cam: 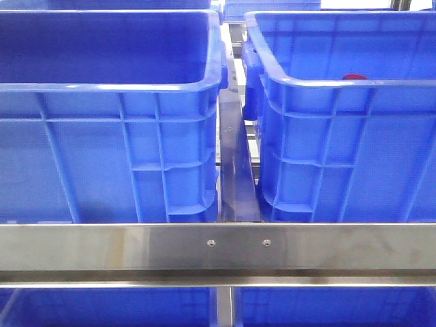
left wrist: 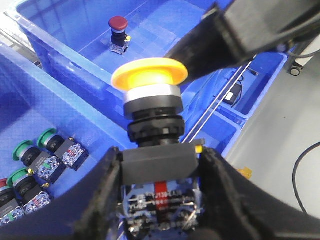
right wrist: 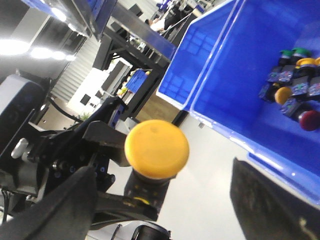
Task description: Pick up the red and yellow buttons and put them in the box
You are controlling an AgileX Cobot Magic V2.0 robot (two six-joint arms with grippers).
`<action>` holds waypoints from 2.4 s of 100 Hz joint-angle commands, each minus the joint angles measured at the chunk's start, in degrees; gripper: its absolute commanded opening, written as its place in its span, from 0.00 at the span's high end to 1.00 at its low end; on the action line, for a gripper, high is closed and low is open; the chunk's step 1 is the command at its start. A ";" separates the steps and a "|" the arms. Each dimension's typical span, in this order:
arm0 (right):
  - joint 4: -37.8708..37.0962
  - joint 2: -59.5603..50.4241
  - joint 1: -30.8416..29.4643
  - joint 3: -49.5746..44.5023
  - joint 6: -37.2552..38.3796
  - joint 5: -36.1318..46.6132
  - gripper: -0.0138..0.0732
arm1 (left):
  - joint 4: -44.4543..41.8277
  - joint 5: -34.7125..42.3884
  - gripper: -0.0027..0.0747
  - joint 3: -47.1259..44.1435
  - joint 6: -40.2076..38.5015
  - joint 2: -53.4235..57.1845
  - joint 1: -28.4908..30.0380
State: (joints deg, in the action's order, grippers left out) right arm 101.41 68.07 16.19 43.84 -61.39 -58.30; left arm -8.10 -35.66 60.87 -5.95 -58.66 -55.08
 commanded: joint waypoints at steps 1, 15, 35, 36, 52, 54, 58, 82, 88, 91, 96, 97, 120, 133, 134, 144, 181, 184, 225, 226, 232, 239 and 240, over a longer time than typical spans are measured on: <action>8.57 1.14 1.61 3.57 -0.17 -2.01 0.18 | 0.36 4.67 0.99 1.73 -0.17 0.57 -0.40; 8.57 3.77 4.01 6.30 -0.17 -2.13 0.18 | 0.36 4.67 0.99 1.73 -0.17 0.57 -0.40; 8.57 6.25 5.25 8.46 -0.17 -2.50 0.22 | 0.36 4.67 0.99 1.73 -0.17 0.57 -0.40; 8.57 6.23 5.25 8.54 -0.17 -2.50 0.23 | 0.36 4.67 0.99 1.73 -0.17 0.57 -0.40; 8.57 6.32 5.25 8.75 -0.17 -2.75 0.47 | 0.36 4.67 0.99 1.73 -0.17 0.57 -0.40; 8.57 6.32 5.25 8.75 -0.17 -2.81 0.48 | 0.36 4.67 0.99 1.73 -0.17 0.57 -0.40; 8.57 6.32 5.25 8.83 -0.17 -3.12 0.53 | 0.36 4.67 0.99 1.73 -0.17 0.57 -0.40; 8.57 6.32 5.25 8.83 -0.28 -3.91 0.60 | -0.07 4.55 0.80 1.73 -0.17 0.57 -0.40; 8.57 6.32 5.25 8.83 -0.55 -3.91 0.60 | -0.07 4.55 0.64 1.73 -0.17 0.57 -0.40; 8.57 6.32 5.25 8.83 -0.55 -3.91 0.60 | -0.07 4.55 0.56 1.73 -0.17 0.57 -0.40; 8.57 6.32 5.25 8.83 -0.68 -3.91 0.60 | -0.07 4.55 0.43 1.73 -0.17 0.57 -0.40; 8.57 6.32 5.25 8.83 -0.68 -3.91 0.60 | -0.07 4.55 0.40 1.73 -0.17 0.57 -0.40; 8.57 6.32 5.19 8.83 -1.41 -3.86 0.60 | -0.07 3.76 0.23 1.73 -0.17 0.57 -0.40; 8.57 6.32 5.19 8.93 -4.03 -3.26 0.61 | -0.07 3.44 0.23 1.73 -1.34 0.68 0.86; 8.57 6.32 5.19 8.93 -4.03 -3.21 0.61 | -0.07 3.44 0.23 1.73 -1.44 0.68 1.00; 8.57 6.32 5.19 8.93 -5.27 -1.86 0.61 | -0.07 3.29 0.23 1.73 -2.66 1.29 3.64; 8.57 6.25 -1.30 9.03 -9.71 4.32 0.61 | 0.14 -1.29 0.23 1.73 -2.81 8.06 11.69; 8.57 6.25 -2.09 9.03 -9.86 4.18 0.61 | 0.14 -1.90 0.23 1.73 -2.81 8.67 12.58; 8.57 6.25 -6.81 9.03 -9.98 0.32 0.61 | -9.62 -4.76 0.23 -4.05 -11.73 17.81 32.56; 8.57 6.25 -6.81 9.03 -9.98 0.32 0.61 | -9.62 -4.89 0.23 -4.36 -11.83 17.98 33.33; 8.57 6.25 -6.81 9.03 -9.98 0.32 0.61 | -9.40 -5.00 0.23 -5.62 -11.83 19.53 36.12; 8.57 6.25 -6.81 9.03 -10.17 0.37 0.61 | -9.02 -5.41 0.23 -7.12 -11.83 21.16 39.02; 8.57 6.25 -6.81 9.03 -10.17 0.37 0.61 | -9.04 -5.57 0.23 -7.39 -11.83 21.32 39.52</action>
State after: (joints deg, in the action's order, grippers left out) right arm 101.37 75.78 9.71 50.80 -70.52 -54.69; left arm -16.63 -44.28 53.50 -16.79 -39.05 -18.82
